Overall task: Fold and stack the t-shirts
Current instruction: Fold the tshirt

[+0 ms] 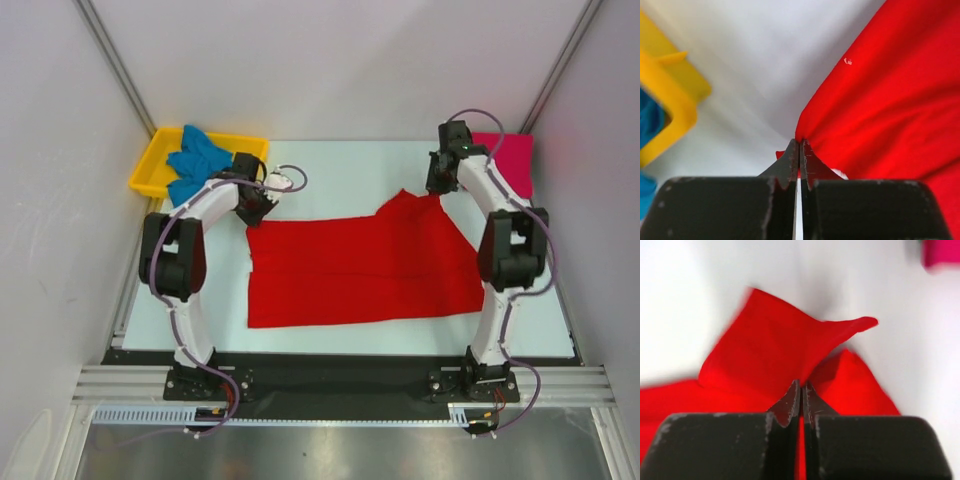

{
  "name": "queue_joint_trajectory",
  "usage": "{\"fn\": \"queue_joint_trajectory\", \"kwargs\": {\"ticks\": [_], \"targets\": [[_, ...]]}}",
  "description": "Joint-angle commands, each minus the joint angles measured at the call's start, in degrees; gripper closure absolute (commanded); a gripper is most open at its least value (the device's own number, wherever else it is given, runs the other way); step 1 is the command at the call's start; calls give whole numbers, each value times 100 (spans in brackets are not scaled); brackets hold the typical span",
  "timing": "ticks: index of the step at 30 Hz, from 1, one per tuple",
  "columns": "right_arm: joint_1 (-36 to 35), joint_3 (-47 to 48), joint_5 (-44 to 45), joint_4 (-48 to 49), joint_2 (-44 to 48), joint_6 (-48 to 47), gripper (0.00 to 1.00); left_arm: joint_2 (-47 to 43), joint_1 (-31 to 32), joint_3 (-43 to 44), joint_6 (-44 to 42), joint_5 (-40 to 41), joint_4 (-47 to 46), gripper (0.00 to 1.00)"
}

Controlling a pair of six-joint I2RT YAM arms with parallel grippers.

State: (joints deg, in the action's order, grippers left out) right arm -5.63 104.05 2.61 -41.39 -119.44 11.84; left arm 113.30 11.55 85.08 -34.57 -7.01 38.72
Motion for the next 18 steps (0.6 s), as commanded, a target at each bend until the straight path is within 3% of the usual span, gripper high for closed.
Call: {"fn": "queue_joint_trajectory", "kwargs": {"ticks": [1,10,14,18], "targets": [[-114,-1182,634,139,1412,-120,100,-973,-30,-350,-445,24,-260,100],[-237,-3941,1110,-10,3609,653,100,-2145,189,-1976,-1131,-574,109,100],[-299,-4726,996,104,3901,1109,100,-2338,251,-2609,-1193,-697,180,100],[-167,-5175,908,315,3981,1488,100,-2435,435,-2663,-1131,-811,197,100]]}}
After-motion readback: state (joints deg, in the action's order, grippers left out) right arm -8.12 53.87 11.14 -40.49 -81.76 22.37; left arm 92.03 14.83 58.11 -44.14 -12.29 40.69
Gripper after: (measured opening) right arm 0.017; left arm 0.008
